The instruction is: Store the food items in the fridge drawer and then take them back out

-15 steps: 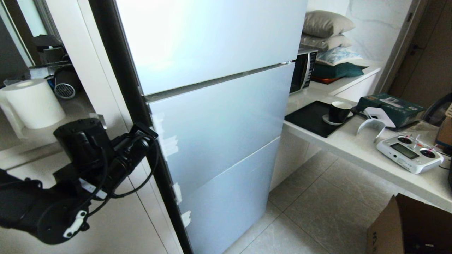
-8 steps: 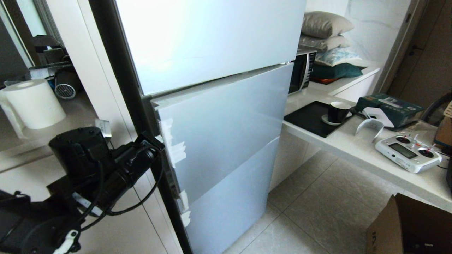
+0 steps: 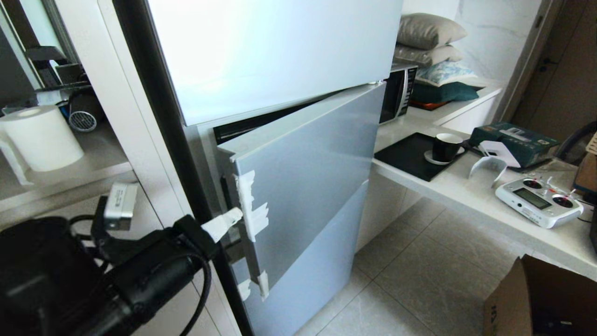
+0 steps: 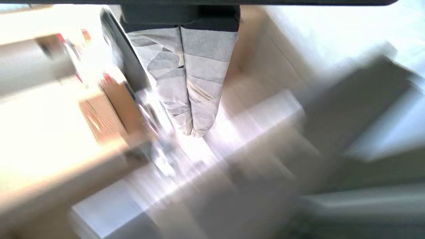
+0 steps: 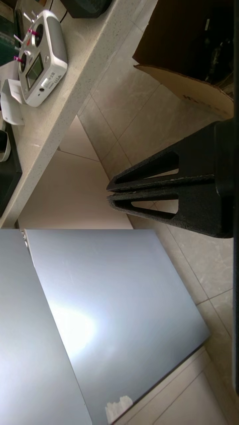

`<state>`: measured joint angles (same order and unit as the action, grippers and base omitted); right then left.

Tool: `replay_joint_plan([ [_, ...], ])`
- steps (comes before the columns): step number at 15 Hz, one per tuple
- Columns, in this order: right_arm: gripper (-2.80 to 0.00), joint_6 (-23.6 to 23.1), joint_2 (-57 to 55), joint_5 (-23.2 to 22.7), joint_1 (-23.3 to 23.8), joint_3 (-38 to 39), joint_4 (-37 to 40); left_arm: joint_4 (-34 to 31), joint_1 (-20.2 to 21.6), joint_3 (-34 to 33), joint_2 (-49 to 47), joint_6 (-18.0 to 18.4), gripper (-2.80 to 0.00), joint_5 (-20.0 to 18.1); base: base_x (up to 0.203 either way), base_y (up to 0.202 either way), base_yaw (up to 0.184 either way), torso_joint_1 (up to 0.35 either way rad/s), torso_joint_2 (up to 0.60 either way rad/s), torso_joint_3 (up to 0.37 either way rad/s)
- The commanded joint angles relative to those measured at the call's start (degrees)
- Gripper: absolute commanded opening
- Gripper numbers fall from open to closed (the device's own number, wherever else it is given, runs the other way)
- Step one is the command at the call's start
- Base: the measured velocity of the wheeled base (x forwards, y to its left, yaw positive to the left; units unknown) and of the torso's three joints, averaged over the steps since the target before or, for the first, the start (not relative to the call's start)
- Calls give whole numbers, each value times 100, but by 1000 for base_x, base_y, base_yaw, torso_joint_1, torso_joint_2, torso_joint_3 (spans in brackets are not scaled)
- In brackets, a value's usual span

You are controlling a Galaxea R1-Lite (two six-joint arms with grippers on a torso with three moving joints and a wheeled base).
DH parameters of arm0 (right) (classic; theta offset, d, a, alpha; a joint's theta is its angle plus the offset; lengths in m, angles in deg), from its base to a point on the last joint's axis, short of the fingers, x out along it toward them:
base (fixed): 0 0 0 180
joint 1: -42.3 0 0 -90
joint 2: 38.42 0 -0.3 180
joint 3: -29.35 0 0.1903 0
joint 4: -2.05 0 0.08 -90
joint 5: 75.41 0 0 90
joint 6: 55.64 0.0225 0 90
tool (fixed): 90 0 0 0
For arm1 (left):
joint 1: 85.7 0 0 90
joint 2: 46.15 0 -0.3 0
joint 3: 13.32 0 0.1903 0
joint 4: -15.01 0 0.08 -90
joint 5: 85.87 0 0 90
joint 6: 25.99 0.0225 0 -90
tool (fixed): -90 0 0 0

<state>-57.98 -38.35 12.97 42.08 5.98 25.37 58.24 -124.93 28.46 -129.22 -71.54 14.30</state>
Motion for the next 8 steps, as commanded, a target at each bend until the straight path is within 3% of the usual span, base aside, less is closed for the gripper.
replay_joint_plan([
  [1, -280, -3, 1, -5, -4, 0, -4, -28, -331, -464, 879, -18, -280, -46, 0, 0, 0, 0, 0, 0],
  [4, -280, -3, 1, -5, -4, 0, -4, -321, -154, -227, 631, 26, -280, -48, 0, 0, 0, 0, 0, 0],
  [7, -280, -3, 1, -5, -4, 0, -4, -338, 1047, 697, -476, 219, -280, -20, 0, 0, 0, 0, 0, 0],
  [8, -280, -3, 1, -5, -4, 0, -4, -334, 1222, 1033, -811, 265, -280, -8, 0, 0, 0, 0, 0, 0],
])
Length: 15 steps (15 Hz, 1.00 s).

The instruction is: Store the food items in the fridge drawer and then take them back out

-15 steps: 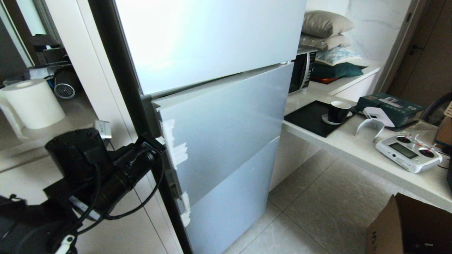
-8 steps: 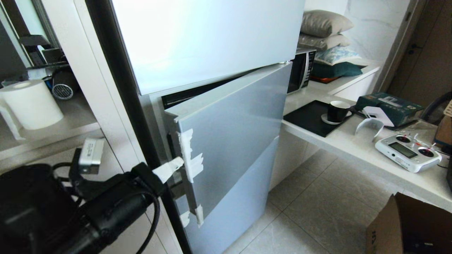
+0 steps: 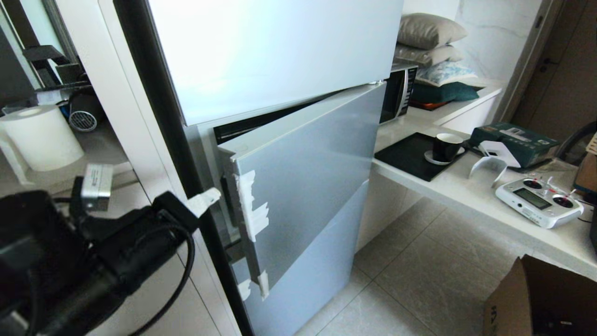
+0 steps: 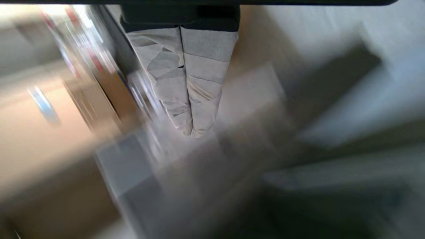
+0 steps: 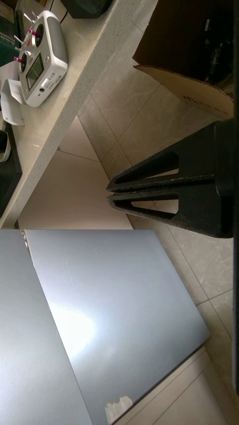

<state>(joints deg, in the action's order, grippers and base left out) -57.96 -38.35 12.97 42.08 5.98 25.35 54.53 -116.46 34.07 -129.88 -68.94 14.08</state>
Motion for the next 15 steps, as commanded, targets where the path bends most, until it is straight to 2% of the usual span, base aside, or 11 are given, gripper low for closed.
replay_joint_plan([
  [1, -280, -5, 1, -5, -4, 0, -1, 41, 452, 752, -1033, 32, -280, 42, 0, 0, 0, 0, 0, 0],
  [3, -280, -5, 1, -5, -4, 0, -1, 47, 591, 1346, -1477, 68, -280, 338, 0, 0, 0, 0, 0, 0],
  [7, -280, -5, 1, -5, -4, 0, -1, 48, 450, 1282, -1586, 36, -280, 404, 0, 0, 0, 0, 0, 0],
  [9, -280, -5, 1, -5, -4, 0, -1, 48, 108, 1142, -1383, 28, -280, 398, 0, 0, 0, 0, 0, 0],
  [13, -280, -5, 1, -5, -4, 0, -1, 48, -1133, 468, -678, -124, -280, 400, 0, 0, 0, 0, 0, 0],
  [14, -280, -5, 1, -5, -4, 0, -1, 48, -1270, 270, -551, -223, -280, 330, 0, 0, 0, 0, 0, 0],
  [15, -280, -5, 1, -5, -4, 0, -1, 48, -1205, 169, -527, -258, -280, 230, 0, 0, 0, 0, 0, 0],
])
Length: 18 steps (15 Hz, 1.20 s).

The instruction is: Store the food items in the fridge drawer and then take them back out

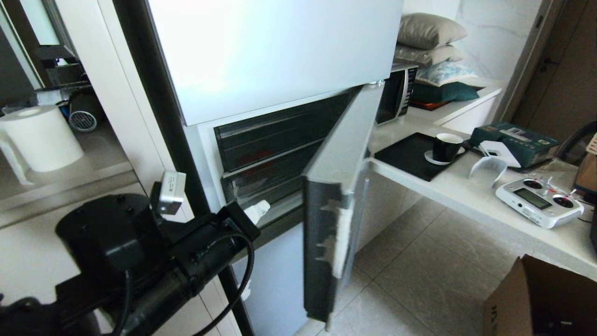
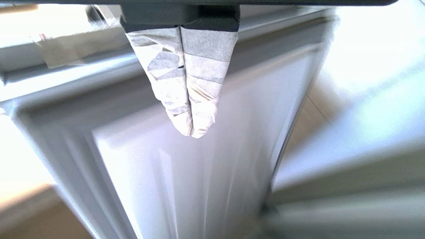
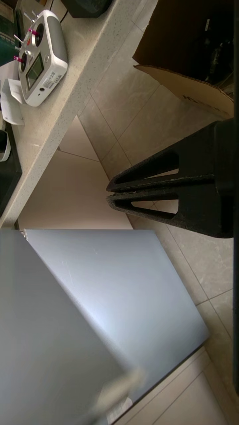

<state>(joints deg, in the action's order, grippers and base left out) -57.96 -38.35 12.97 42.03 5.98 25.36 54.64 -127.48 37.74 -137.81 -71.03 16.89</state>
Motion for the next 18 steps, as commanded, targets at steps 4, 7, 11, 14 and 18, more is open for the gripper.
replay_joint_plan([
  [4, -280, -6, 1, -4, 0, 0, -3, 27, 1148, -326, 439, 105, -280, -339, 0, 0, 0, 0, 0, 0],
  [7, -280, -6, 1, 2, 0, 0, -3, -162, 1584, -20, 1058, 1355, -280, -375, 0, 0, 0, 0, 0, 0],
  [11, -280, -6, 1, -4, 0, 0, -3, -1297, 1927, 1322, 1800, 2866, -280, -548, 0, 0, 0, 0, 0, 0],
  [14, -280, -6, 1, -4, 0, 0, -3, -3313, 1982, 2288, 2628, 3366, -280, -1073, 0, 0, 0, 0, 0, 0],
  [18, -280, -6, 1, -4, 0, 0, -3, -5886, 2015, 2509, 4059, 4384, -280, -1156, 0, 0, 0, 0, 0, 0],
])
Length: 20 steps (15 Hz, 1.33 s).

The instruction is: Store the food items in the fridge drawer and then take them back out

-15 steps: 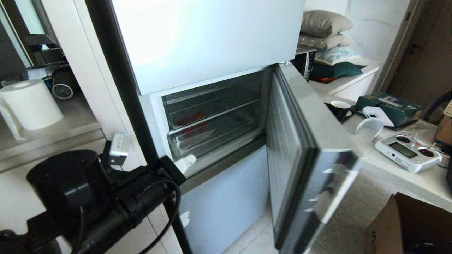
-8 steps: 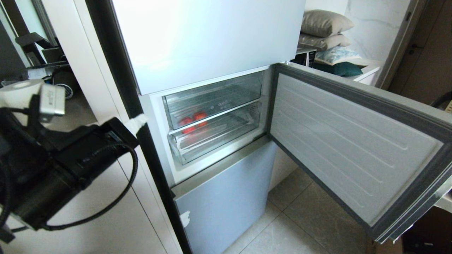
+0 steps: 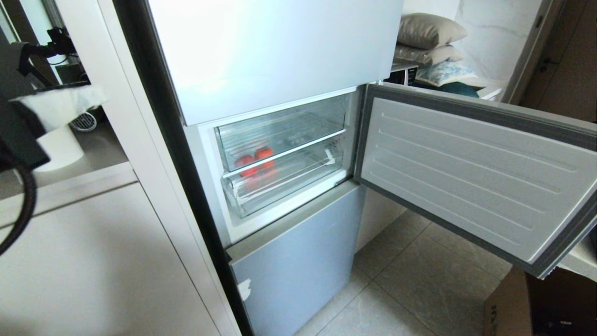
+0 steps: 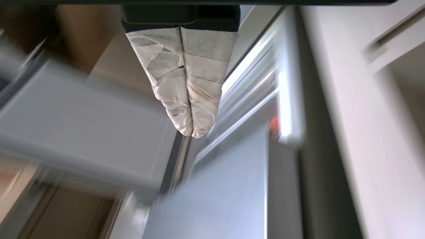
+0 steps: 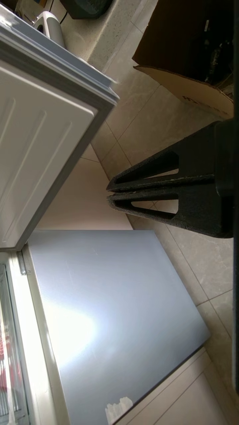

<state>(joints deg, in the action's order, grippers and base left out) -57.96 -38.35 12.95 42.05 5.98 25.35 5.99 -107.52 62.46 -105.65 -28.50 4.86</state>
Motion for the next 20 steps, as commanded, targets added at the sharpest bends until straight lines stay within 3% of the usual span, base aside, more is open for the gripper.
replay_joint_plan([
  [1, -280, -5, 1, -2, -2, 0, -1, -1502, 47, 1, 1091, 217, -280, 154, 0, 0, 0, 0, 0, 0],
  [2, -280, -5, 1, -2, -2, 0, -1, -1638, 211, -144, 1362, 232, -280, 364, 0, 0, 0, 0, 0, 0],
  [3, -280, -5, 1, -2, -2, 0, -1, -1641, 627, -321, 1680, 241, -280, 508, 0, 0, 0, 0, 0, 0],
  [5, -280, -16, 1, -2, -2, 0, -1, -1640, 1777, -793, 2150, 239, -280, 616, 0, 0, 0, 0, 0, 0],
  [7, -280, -65, 1, -2, -2, 0, -1, -1638, 2711, -1634, 2759, 237, -280, 651, 0, 0, 0, 0, 0, 0],
  [8, -280, -58, 1, -2, -2, 0, -1, -1638, 2937, -2098, 3015, 237, -280, 630, 0, 0, 0, 0, 0, 0],
  [9, -280, -58, 1, 6, -2, 0, -1, -1641, 3028, -2569, 3251, 240, -280, 508, 0, 0, 0, 0, 0, 0],
  [12, -280, -14, 1, 7, -2, -9, 16, -1655, 3154, -3718, 3833, 267, -280, -417, 0, 0, 0, 0, 0, 0],
  [13, -280, 0, 1, 72, -2, -12, 19, -1657, 3160, -4024, 3952, 294, -280, -569, 0, 0, 0, 0, 0, 0],
  [15, -280, 73, -39, 162, -2, -55, 86, -1635, 3158, -4659, 4272, 568, -280, -630, 0, 0, 0, 0, 0, 0],
  [17, -280, 303, -414, 155, -2, -514, 239, -1180, 3158, -5174, 4329, 920, -280, -580, 0, 0, 0, 0, 0, 0],
  [20, -280, 933, -1814, 69, -34, -1368, 301, -1193, 2956, -5163, 4331, 1076, -280, -600, 0, 0, 0, 0, 0, 0],
])
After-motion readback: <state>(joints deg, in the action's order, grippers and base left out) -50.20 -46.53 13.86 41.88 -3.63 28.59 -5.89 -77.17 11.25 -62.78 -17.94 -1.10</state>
